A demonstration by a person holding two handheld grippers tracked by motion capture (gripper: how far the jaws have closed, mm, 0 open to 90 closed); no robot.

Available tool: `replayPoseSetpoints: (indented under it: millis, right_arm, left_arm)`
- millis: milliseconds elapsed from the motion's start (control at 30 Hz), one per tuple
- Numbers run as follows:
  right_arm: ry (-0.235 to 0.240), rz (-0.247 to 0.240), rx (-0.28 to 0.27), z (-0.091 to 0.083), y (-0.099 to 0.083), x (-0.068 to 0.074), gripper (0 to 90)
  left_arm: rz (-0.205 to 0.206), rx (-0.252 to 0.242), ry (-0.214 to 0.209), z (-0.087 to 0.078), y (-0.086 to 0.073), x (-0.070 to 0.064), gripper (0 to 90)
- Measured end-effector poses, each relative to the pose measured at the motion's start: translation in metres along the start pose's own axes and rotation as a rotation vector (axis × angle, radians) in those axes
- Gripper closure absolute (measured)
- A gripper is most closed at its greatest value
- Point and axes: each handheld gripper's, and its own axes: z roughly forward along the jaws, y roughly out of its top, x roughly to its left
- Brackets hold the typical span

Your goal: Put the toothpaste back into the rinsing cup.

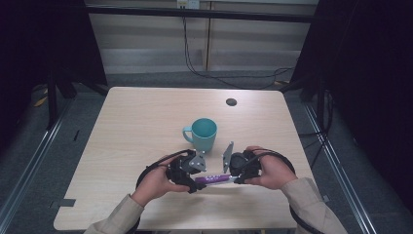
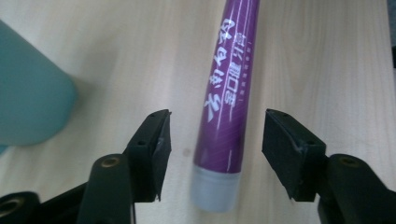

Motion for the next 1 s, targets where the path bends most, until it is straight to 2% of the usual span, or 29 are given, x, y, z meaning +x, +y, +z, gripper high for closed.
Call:
replayPoseSetpoints:
  millis: [67, 133, 200, 233, 300, 433, 500, 533, 567, 600, 633, 667, 700, 733, 833, 933, 967, 1000]
  right_arm:
    - [0.000, -0.013, 0.001, -0.001, 0.003, 0.000, 76.2]
    - [-0.006, -0.025, -0.003, -0.001, 0.005, 0.001, 76.3]
    - [-0.002, -0.018, -0.006, -0.002, 0.007, 0.001, 76.4]
    - [-0.010, -0.035, -0.013, -0.003, 0.008, 0.001, 76.4]
    - [-0.005, -0.032, -0.041, -0.006, 0.010, 0.001, 76.4]
    - [-0.023, -0.029, -0.052, -0.008, 0.010, 0.001, 74.8]
    - [-0.026, -0.026, -0.106, -0.010, 0.007, -0.001, 72.6]
    - [-0.026, -0.026, -0.106, -0.010, 0.007, -0.001, 72.6]
    - [-0.043, 0.013, -0.141, -0.013, 0.005, -0.001, 64.1]
    - [-0.043, 0.013, -0.141, -0.013, 0.005, -0.001, 64.1]
    - [-0.061, 0.019, -0.162, -0.014, 0.005, -0.003, 58.6]
    - [-0.083, 0.058, -0.189, -0.016, 0.002, -0.004, 42.1]
    - [-0.083, 0.058, -0.189, -0.016, 0.002, -0.004, 42.1]
    - [-0.110, 0.086, -0.212, -0.018, -0.003, -0.006, 34.4]
    - [-0.131, 0.154, -0.261, -0.021, -0.014, -0.010, 28.1]
    - [-0.146, 0.198, -0.309, -0.027, -0.027, -0.014, 28.1]
    - [-0.140, 0.220, -0.346, -0.029, -0.032, -0.016, 27.8]
    - [-0.140, 0.220, -0.346, -0.029, -0.032, -0.016, 27.8]
  left_arm:
    - [0.002, 0.005, -0.024, 0.005, 0.000, 0.001, 44.7]
    - [-0.001, 0.001, -0.031, 0.010, 0.000, 0.002, 45.7]
    - [-0.006, -0.009, -0.041, 0.012, 0.000, 0.003, 53.6]
    - [-0.017, -0.011, -0.055, 0.015, 0.000, 0.003, 53.6]
    - [-0.009, -0.023, -0.079, 0.019, 0.000, 0.004, 63.3]
    - [0.007, -0.027, -0.057, 0.014, 0.000, 0.002, 68.6]
    - [-0.006, -0.039, -0.060, 0.010, -0.001, 0.002, 70.5]
    - [-0.006, -0.039, -0.060, 0.010, -0.001, 0.002, 71.2]
    - [-0.035, -0.043, -0.063, 0.005, -0.001, 0.003, 71.7]
    - [-0.035, -0.043, -0.063, 0.005, -0.001, 0.003, 72.2]
    - [-0.027, -0.053, -0.065, 0.002, -0.001, 0.003, 72.2]
    - [-0.043, -0.066, -0.059, 0.000, -0.002, 0.004, 72.6]
    - [-0.043, -0.066, -0.059, 0.000, -0.002, 0.004, 72.7]
    - [-0.054, -0.071, -0.053, -0.003, -0.004, 0.005, 72.6]
    - [-0.071, -0.071, -0.043, -0.006, -0.007, 0.007, 72.7]
    - [-0.074, -0.072, -0.045, -0.008, -0.010, 0.008, 72.8]
    - [-0.091, -0.079, -0.035, -0.011, -0.013, 0.008, 72.8]
    - [-0.091, -0.079, -0.035, -0.011, -0.013, 0.008, 72.8]
